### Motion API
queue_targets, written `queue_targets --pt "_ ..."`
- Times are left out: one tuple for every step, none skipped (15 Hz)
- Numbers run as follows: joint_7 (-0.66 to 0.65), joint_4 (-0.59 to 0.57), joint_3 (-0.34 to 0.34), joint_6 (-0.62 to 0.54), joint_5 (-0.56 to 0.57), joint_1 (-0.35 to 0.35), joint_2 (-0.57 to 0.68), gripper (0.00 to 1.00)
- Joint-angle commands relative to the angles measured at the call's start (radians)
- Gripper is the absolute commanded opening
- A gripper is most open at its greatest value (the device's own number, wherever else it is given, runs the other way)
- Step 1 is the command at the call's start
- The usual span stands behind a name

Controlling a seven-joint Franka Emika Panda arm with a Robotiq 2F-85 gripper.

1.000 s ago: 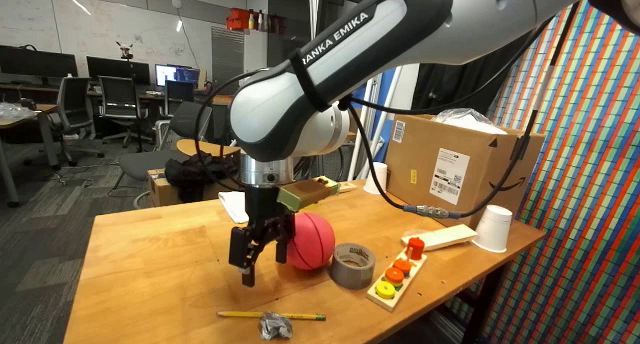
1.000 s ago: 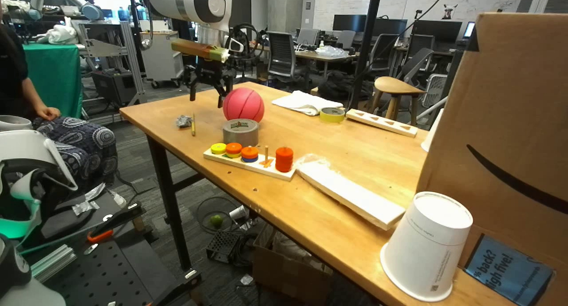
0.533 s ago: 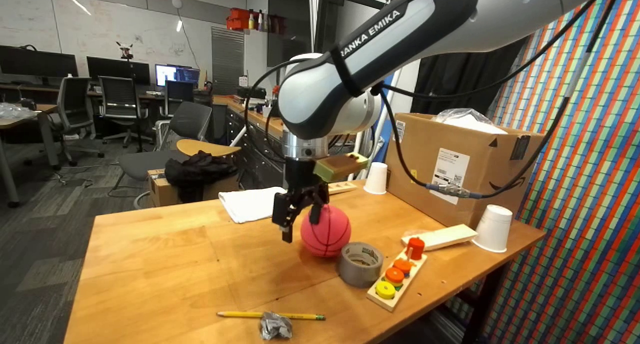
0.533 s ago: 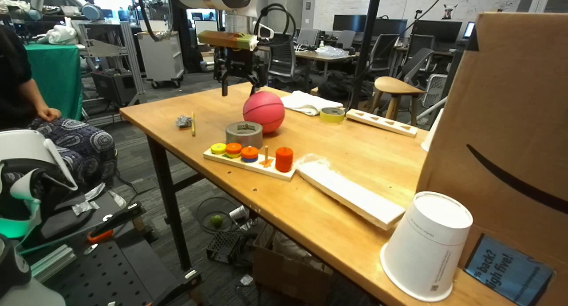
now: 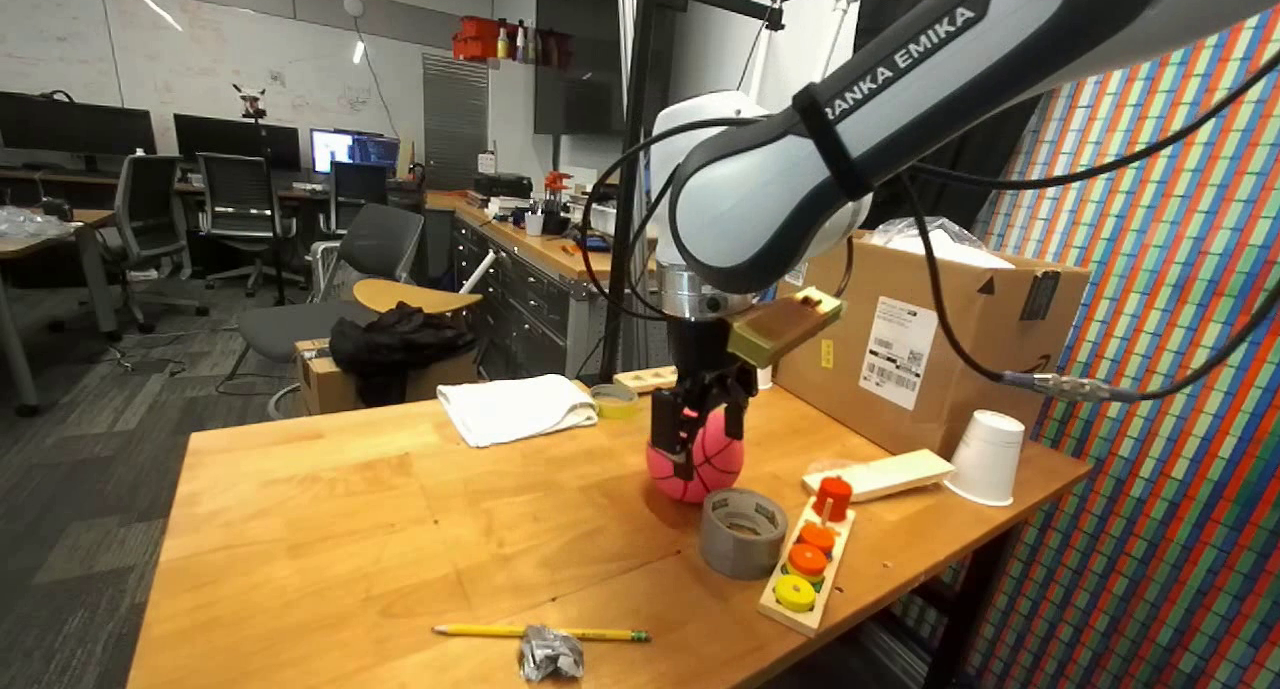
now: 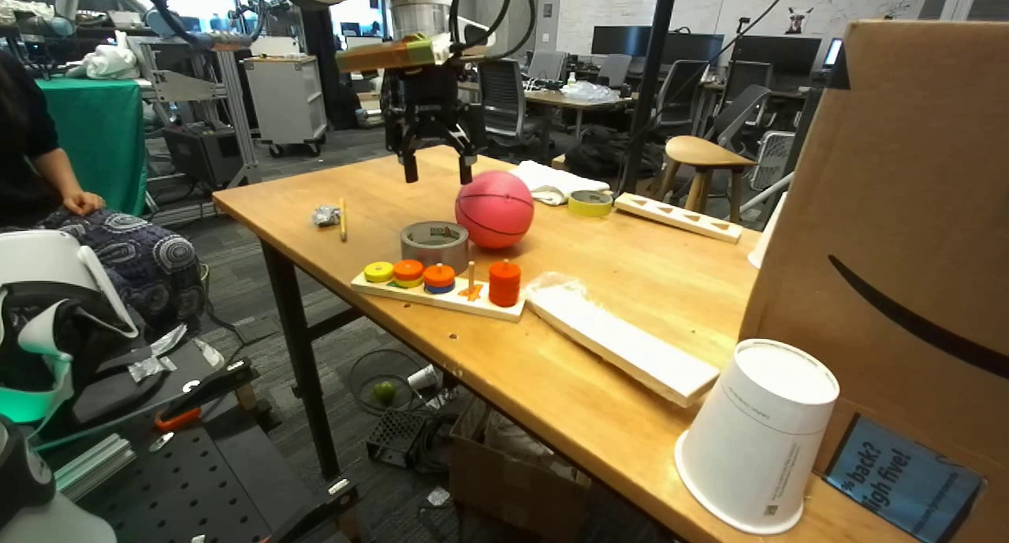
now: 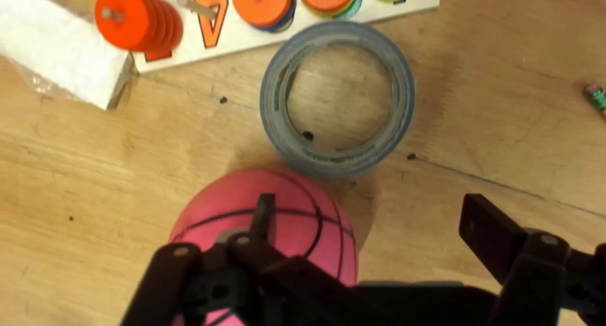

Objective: Move the ball to the right

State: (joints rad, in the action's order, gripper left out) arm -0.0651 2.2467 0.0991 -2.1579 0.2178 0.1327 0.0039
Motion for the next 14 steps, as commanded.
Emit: queue_targets --pt "-0.090 0.167 0.020 -0.024 0.017 0.002 -0.151 1.00" --pt "-0.112 0.198 0.027 -0.023 0.013 0.002 -0.182 1.00" --pt "-0.131 0.231 0.036 -0.035 0.000 0.005 -0.213 1.00" --pt "-0.143 0.254 0.046 -0.041 -0.015 0.010 -0.243 1.00" --pt "-0.151 0.276 0.057 -0.052 -0.038 0.018 -0.273 1.00" --pt "-0.152 0.292 0.070 -0.077 -0.070 0.030 -0.295 1.00" --pt "-0.151 0.303 0.082 -0.103 -0.099 0.042 -0.311 1.00" --pt "-0.141 0.308 0.092 -0.129 -0.134 0.056 -0.322 1.00" --pt "-0.142 0.310 0.104 -0.158 -0.163 0.069 -0.324 1.00" --pt "-0.128 0.312 0.110 -0.186 -0.195 0.082 -0.330 1.00" --pt "-0.116 0.312 0.115 -0.213 -0.230 0.096 -0.332 1.00" --pt "-0.110 0.312 0.120 -0.254 -0.260 0.109 -0.321 1.00" --pt "-0.098 0.306 0.122 -0.283 -0.294 0.123 -0.312 1.00" --pt "-0.085 0.300 0.123 -0.310 -0.324 0.136 -0.301 1.00"
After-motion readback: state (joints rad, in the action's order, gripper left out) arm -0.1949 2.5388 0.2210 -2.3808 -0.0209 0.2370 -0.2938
